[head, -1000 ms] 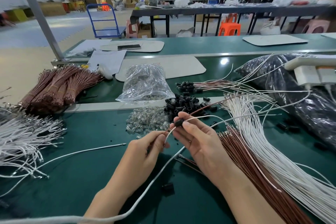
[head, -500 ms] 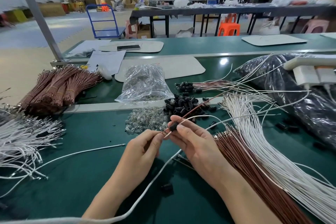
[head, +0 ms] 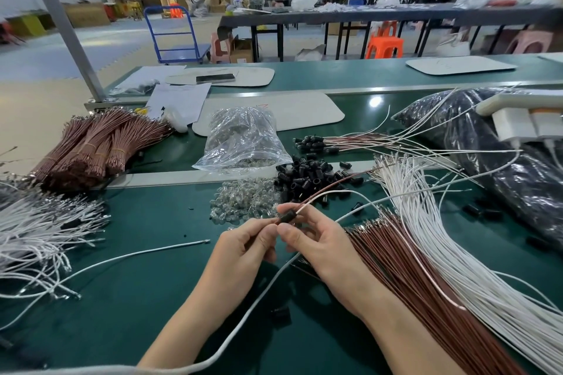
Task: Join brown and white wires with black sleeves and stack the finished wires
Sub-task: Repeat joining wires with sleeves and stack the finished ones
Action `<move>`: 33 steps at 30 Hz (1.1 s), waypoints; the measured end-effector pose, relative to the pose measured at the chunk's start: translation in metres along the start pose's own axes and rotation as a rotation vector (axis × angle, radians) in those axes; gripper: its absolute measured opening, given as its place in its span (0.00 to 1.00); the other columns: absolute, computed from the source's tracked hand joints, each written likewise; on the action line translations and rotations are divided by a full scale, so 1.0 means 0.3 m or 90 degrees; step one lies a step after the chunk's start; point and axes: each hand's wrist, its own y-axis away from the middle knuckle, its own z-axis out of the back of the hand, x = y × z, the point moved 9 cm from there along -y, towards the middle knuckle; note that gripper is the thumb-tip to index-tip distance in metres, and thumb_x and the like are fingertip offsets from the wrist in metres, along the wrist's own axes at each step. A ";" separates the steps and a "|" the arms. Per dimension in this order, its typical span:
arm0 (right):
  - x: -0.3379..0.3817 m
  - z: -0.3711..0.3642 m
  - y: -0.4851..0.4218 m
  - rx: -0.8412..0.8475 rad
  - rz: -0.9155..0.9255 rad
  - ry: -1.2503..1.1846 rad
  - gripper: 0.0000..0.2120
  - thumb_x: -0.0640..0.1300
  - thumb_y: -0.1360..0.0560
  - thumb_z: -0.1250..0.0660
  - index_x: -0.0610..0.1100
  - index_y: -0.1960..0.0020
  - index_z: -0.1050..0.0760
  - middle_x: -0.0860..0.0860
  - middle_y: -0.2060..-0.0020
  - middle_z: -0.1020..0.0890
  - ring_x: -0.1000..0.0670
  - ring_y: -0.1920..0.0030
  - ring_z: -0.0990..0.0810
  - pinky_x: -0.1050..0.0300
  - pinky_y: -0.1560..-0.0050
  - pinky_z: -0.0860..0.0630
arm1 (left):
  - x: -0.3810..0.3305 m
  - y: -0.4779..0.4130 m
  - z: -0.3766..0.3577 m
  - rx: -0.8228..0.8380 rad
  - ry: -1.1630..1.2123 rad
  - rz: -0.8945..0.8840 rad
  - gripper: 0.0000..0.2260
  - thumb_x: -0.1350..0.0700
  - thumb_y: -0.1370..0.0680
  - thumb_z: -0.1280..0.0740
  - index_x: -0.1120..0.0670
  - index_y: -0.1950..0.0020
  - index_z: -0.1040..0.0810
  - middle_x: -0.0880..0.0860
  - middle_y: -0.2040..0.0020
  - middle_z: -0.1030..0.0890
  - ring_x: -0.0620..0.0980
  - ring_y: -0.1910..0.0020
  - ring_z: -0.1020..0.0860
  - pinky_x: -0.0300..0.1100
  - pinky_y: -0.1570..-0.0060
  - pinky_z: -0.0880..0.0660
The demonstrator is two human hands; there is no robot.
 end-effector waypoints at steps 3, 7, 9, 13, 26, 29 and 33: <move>0.017 0.023 -0.005 -0.051 0.036 0.012 0.09 0.40 0.24 0.27 0.51 0.46 0.18 0.53 0.54 0.14 0.56 0.54 0.17 0.63 0.52 0.21 | 0.008 -0.001 -0.005 0.005 0.027 0.006 0.11 0.48 0.22 0.36 0.44 0.44 0.16 0.49 0.67 0.19 0.40 0.65 0.24 0.32 0.60 0.28; 0.020 0.048 -0.005 -0.104 0.051 -0.047 0.09 0.37 0.24 0.28 0.50 0.49 0.18 0.50 0.57 0.14 0.54 0.57 0.16 0.64 0.55 0.21 | 0.013 -0.001 0.000 -0.001 0.053 0.010 0.10 0.48 0.22 0.34 0.43 0.44 0.15 0.50 0.65 0.17 0.39 0.65 0.22 0.29 0.59 0.28; 0.019 0.053 -0.002 -0.112 0.050 -0.055 0.08 0.36 0.24 0.28 0.49 0.50 0.18 0.48 0.57 0.14 0.53 0.58 0.15 0.64 0.55 0.21 | 0.019 0.000 0.000 -0.001 0.070 0.014 0.10 0.47 0.23 0.33 0.43 0.46 0.14 0.50 0.65 0.17 0.40 0.64 0.20 0.29 0.58 0.27; 0.017 0.063 -0.002 -0.124 0.035 -0.107 0.06 0.36 0.24 0.29 0.43 0.49 0.19 0.47 0.57 0.14 0.52 0.57 0.15 0.63 0.55 0.20 | 0.036 -0.002 -0.007 0.016 0.118 0.032 0.09 0.46 0.23 0.31 0.44 0.45 0.15 0.48 0.61 0.16 0.47 0.61 0.17 0.36 0.53 0.22; -0.005 0.058 -0.009 -0.111 0.001 -0.162 0.07 0.36 0.24 0.28 0.46 0.49 0.18 0.47 0.59 0.14 0.51 0.56 0.15 0.61 0.54 0.19 | 0.055 -0.011 0.023 -0.010 0.150 0.053 0.08 0.46 0.23 0.32 0.48 0.51 0.17 0.51 0.60 0.17 0.50 0.62 0.18 0.48 0.53 0.19; -0.003 0.056 -0.007 -0.112 0.002 -0.146 0.07 0.37 0.24 0.28 0.45 0.47 0.18 0.47 0.59 0.14 0.51 0.56 0.15 0.61 0.54 0.19 | 0.059 -0.010 0.020 -0.011 0.161 0.064 0.08 0.47 0.24 0.31 0.49 0.51 0.16 0.51 0.60 0.17 0.50 0.62 0.18 0.46 0.53 0.19; 0.001 0.060 -0.006 -0.126 0.010 -0.126 0.07 0.37 0.24 0.28 0.44 0.47 0.19 0.48 0.60 0.14 0.51 0.57 0.15 0.61 0.55 0.19 | 0.064 -0.007 0.006 0.008 0.166 0.086 0.04 0.55 0.20 0.31 0.51 0.51 0.17 0.51 0.60 0.17 0.48 0.62 0.18 0.41 0.53 0.20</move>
